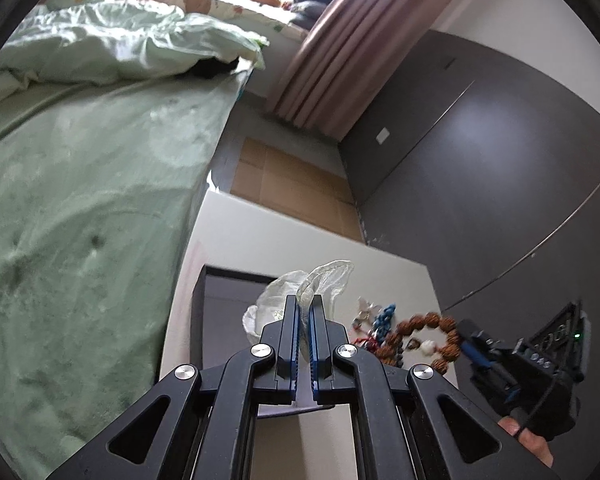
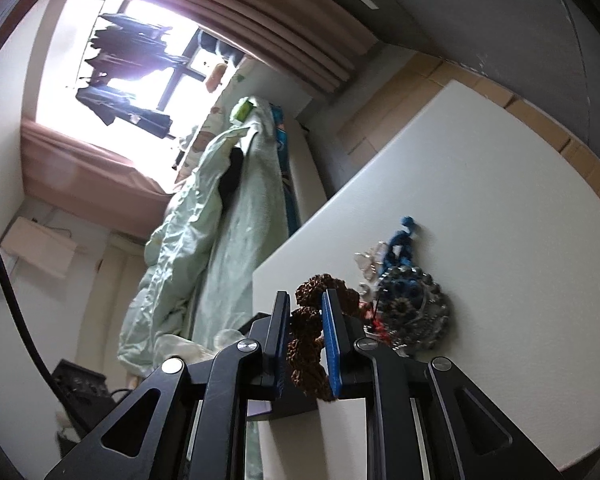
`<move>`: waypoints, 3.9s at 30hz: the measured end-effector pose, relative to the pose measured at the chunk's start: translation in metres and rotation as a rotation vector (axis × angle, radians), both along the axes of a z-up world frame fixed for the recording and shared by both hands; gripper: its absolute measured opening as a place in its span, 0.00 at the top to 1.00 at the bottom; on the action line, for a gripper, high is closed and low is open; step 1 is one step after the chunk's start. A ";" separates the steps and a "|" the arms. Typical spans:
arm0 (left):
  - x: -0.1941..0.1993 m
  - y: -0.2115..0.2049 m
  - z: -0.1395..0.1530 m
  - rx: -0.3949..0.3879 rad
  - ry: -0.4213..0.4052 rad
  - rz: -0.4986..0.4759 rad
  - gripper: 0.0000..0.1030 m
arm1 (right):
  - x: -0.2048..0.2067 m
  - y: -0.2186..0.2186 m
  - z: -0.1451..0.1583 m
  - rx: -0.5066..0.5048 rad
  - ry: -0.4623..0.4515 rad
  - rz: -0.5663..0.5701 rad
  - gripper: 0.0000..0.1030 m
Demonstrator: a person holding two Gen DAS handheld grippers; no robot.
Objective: Organize jewelry
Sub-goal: 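Drop the bag into the black box with the left gripper while the right gripper drops the brown bracelet in, then reach into the pile and grasp the red string bracelet with the left gripper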
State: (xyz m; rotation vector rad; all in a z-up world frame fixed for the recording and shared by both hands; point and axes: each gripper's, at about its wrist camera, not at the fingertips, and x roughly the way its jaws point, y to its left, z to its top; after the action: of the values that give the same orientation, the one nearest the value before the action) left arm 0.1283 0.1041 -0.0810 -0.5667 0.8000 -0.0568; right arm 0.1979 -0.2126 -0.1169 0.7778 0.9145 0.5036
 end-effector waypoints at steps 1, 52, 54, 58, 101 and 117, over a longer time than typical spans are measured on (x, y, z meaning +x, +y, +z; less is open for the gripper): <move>0.003 -0.001 -0.005 -0.003 0.033 -0.017 0.96 | -0.002 0.002 0.002 0.004 -0.009 0.003 0.83; 0.005 -0.055 0.012 0.032 0.006 -0.072 0.17 | -0.005 0.022 0.019 -0.154 -0.013 0.116 0.52; 0.009 -0.068 0.010 0.050 0.010 -0.092 0.17 | -0.004 0.011 0.016 -0.155 0.009 0.098 0.52; 0.017 -0.090 0.005 0.087 0.024 -0.137 0.28 | -0.002 -0.007 0.009 -0.144 0.057 0.062 0.52; 0.073 -0.187 -0.076 0.238 0.237 -0.349 0.97 | 0.015 -0.050 -0.042 -0.141 0.246 -0.023 0.53; 0.064 -0.138 -0.041 0.079 0.149 -0.243 0.98 | 0.030 -0.001 -0.055 -0.410 0.220 0.054 0.67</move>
State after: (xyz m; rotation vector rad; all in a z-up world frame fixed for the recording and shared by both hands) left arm 0.1923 -0.0338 -0.1221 -0.3995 1.0091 -0.2077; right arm 0.2276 -0.2133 -0.1715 0.4400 1.1991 0.2658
